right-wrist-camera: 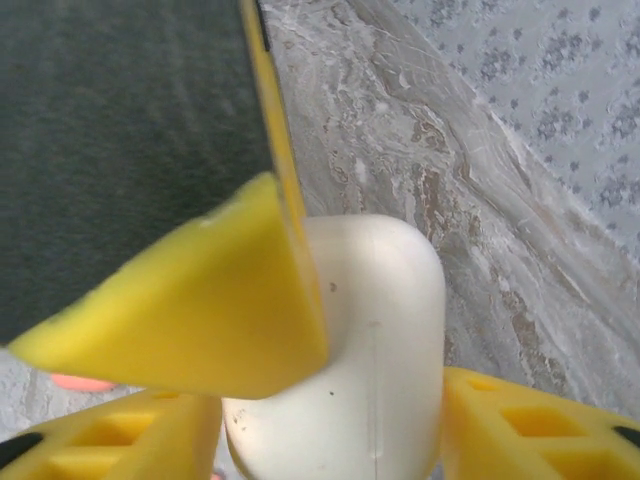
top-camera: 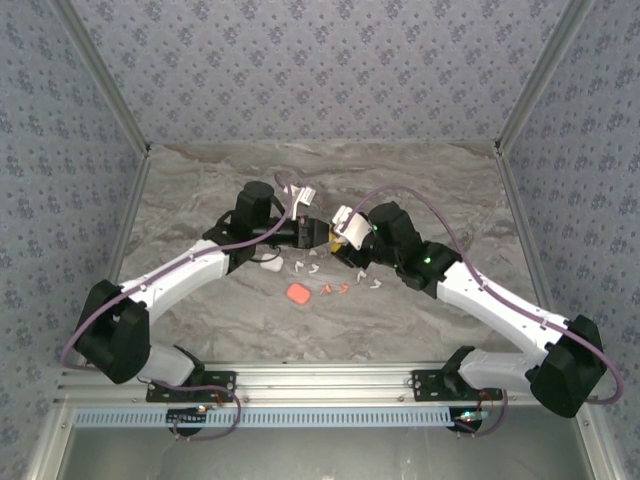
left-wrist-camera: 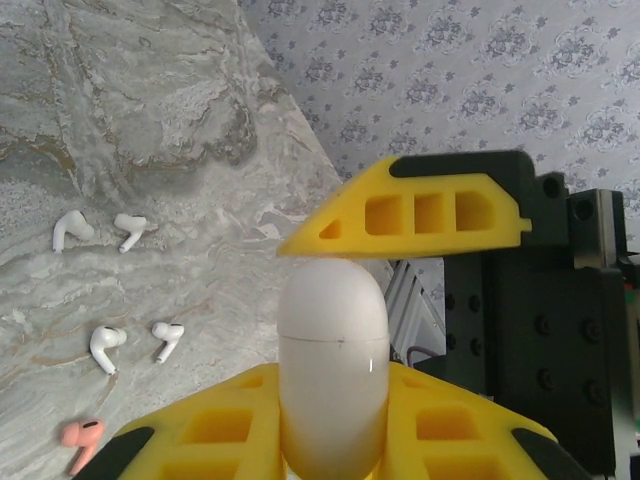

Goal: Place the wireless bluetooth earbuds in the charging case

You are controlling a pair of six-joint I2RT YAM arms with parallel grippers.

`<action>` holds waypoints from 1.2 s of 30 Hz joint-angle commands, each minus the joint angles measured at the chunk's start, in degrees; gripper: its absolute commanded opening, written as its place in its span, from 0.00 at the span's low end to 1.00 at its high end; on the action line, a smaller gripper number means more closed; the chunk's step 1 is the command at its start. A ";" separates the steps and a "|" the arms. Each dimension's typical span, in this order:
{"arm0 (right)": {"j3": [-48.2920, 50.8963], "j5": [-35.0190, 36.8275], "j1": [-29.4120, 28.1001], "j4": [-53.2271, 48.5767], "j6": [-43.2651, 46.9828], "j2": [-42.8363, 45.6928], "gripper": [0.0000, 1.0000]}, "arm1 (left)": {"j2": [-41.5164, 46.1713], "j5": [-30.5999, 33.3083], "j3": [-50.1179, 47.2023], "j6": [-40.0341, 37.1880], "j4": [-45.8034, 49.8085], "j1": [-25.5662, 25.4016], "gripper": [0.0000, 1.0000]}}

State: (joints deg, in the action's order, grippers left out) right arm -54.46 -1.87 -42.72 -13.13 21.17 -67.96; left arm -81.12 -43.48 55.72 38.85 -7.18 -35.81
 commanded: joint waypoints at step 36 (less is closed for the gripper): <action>4.72 -31.64 16.25 18.18 -27.94 7.17 0.89 | 11.07 1.63 -13.65 -25.49 -35.06 -2.68 0.00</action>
State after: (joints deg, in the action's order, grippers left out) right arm -46.85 -33.85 -26.28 3.75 -6.09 -60.23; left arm -70.91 -39.33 39.38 15.09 -41.34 -37.93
